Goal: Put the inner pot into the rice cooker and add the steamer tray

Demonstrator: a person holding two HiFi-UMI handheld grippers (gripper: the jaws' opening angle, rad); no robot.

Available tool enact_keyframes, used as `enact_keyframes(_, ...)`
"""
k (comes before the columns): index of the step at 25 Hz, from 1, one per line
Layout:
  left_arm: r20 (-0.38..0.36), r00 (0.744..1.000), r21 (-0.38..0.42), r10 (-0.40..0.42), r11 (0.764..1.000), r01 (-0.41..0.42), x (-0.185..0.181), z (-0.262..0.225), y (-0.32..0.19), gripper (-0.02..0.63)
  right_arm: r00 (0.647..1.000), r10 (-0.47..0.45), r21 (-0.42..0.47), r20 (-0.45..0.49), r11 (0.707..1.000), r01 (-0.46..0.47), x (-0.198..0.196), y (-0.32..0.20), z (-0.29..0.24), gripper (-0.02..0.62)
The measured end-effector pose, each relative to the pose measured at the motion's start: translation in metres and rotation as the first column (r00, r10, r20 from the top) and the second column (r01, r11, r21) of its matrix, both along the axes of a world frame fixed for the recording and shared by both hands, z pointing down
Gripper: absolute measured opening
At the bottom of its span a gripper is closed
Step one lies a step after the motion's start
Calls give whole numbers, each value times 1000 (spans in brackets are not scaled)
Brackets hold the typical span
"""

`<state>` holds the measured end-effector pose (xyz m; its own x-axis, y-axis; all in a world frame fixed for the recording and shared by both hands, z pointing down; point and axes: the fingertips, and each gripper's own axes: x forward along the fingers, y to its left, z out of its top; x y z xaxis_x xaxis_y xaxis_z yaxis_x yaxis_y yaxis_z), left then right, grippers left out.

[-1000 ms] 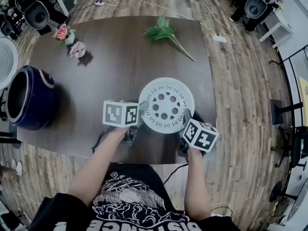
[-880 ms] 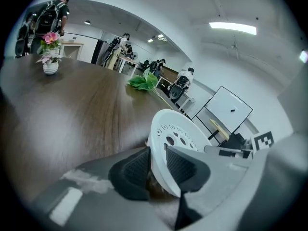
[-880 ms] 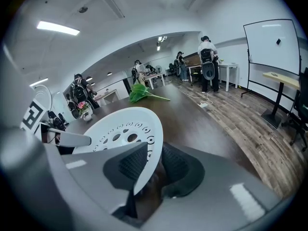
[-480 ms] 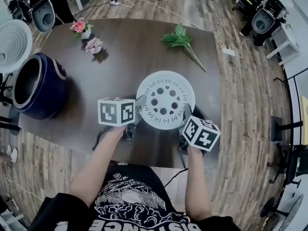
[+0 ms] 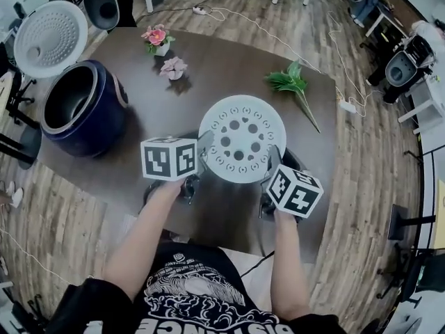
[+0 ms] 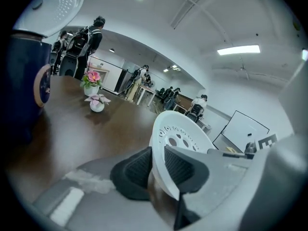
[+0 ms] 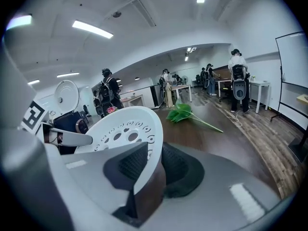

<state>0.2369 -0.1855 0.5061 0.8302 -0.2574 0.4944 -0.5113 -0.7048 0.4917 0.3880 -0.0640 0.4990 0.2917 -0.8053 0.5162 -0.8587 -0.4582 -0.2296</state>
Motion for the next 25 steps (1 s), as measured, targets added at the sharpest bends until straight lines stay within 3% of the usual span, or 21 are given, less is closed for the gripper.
enact_keyframes(7,-27,995,54,-92,994,94,-46,-32,-36,87,995,-97,33,-30,995,98,-35,-50,-28,92)
enact_keyframes(14,-52,977,105,-205,972,210,-126,-67,-89,84,973,-217,70,-72,972,222,-105,-123,-66,92)
enact_keyframes(25,-85,939,161,-334,925,344,-176,-97,-107,81,933,-340,126,-116,927,353,-144,-165,-97,92)
